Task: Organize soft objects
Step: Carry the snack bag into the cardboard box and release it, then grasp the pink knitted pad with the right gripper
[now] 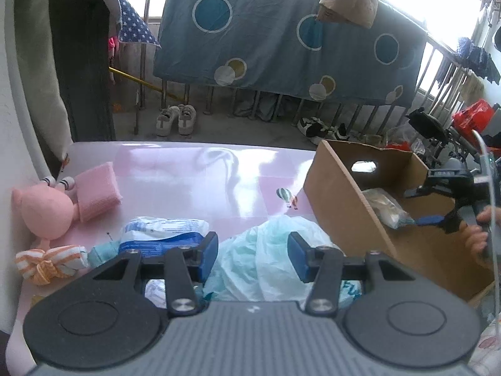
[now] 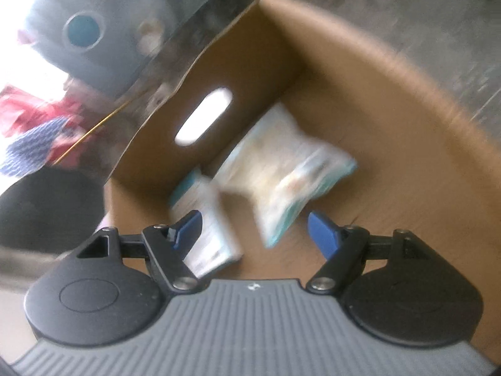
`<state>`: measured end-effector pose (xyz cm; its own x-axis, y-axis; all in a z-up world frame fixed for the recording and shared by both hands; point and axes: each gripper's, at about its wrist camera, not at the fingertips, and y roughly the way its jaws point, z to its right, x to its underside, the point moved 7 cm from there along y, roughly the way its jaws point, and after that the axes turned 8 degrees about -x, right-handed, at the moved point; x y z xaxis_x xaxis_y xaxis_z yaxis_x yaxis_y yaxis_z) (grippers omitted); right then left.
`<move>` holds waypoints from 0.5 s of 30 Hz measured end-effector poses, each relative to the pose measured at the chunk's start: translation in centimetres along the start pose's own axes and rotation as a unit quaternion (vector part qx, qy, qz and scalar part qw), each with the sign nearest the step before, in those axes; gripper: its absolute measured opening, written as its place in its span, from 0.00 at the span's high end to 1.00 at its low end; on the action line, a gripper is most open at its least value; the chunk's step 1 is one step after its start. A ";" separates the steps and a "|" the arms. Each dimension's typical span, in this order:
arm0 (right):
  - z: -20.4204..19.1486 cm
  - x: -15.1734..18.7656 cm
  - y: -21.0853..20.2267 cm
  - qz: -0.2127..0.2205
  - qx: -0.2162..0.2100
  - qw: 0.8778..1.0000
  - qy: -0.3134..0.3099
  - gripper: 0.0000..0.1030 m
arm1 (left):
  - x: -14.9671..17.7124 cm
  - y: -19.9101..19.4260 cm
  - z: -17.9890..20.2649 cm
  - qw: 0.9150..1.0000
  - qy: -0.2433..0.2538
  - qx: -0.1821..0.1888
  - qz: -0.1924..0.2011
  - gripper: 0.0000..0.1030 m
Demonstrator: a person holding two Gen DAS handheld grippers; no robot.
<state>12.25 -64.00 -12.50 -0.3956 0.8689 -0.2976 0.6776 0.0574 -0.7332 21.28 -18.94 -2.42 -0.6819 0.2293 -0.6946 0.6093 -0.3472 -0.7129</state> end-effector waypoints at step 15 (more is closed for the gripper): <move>-0.9 -1.7 8.4 0.043 0.095 0.994 -0.025 0.26 | 2.5 0.1 -3.0 0.999 0.025 -0.038 -0.022 0.51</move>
<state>19.17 -64.54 -17.60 -0.3748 0.8405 -0.3913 0.5825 -0.1149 -0.8047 20.87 -15.67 -4.52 -0.6885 0.2879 -0.6657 0.6101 -0.2663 -0.7462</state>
